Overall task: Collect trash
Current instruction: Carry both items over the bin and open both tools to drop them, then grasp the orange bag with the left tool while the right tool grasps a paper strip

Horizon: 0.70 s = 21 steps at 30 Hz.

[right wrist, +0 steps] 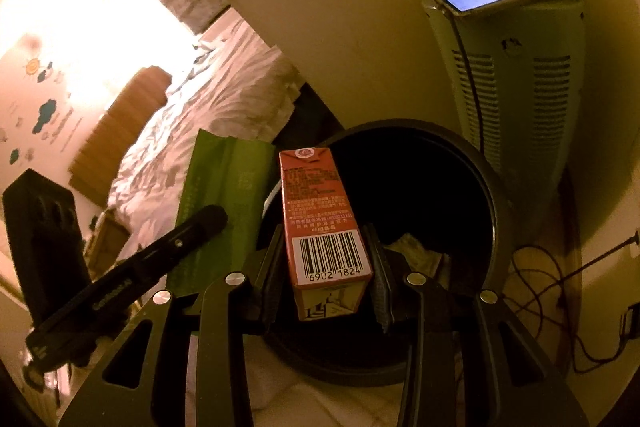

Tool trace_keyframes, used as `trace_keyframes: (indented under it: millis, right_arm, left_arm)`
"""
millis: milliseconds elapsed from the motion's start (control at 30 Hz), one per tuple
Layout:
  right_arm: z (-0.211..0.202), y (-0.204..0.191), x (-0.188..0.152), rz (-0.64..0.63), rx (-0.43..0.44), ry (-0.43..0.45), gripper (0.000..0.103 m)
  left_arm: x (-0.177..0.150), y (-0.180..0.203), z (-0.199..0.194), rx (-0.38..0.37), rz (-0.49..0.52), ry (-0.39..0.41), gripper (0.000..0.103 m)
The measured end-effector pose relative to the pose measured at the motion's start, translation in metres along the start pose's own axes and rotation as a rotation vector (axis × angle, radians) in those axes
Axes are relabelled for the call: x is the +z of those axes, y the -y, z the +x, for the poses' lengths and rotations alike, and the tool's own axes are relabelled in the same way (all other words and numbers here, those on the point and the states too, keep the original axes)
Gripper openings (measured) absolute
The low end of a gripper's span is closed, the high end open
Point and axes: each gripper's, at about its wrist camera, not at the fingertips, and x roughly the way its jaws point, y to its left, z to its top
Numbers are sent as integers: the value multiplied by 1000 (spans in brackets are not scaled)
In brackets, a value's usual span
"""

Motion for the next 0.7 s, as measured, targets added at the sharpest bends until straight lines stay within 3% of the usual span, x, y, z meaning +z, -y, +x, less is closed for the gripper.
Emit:
trace_keyframes:
  millis: [33, 67, 100, 133, 200, 467, 533, 700]
  right_arm:
    - [0, 2, 1, 11, 3, -3, 42]
    - [0, 4, 1, 26, 7, -2, 56]
    - [-4, 4, 1, 40, 11, 7, 64]
    - [-7, 5, 1, 52, 15, 23, 72]
    - [-10, 3, 2, 44, 14, 30, 73]
    - [-14, -17, -5, -10, 29, 39, 73]
    - [-13, -28, -7, -37, 41, 33, 73]
    - [-8, -66, -13, -127, 84, 10, 73]
  left_arm:
    - [0, 1, 1, 14, 4, -5, 11]
    - [0, 2, 1, 20, 5, -7, 16]
    - [0, 2, 0, 25, 2, -6, 36]
    - [0, 2, -3, 32, 0, 6, 63]
    - [-1, 3, -14, 52, 6, 58, 77]
    - [-3, -2, -47, 75, 8, 104, 79]
    - [-5, -6, -62, 92, 5, 128, 84]
    - [-15, -33, -107, 146, -43, 189, 85]
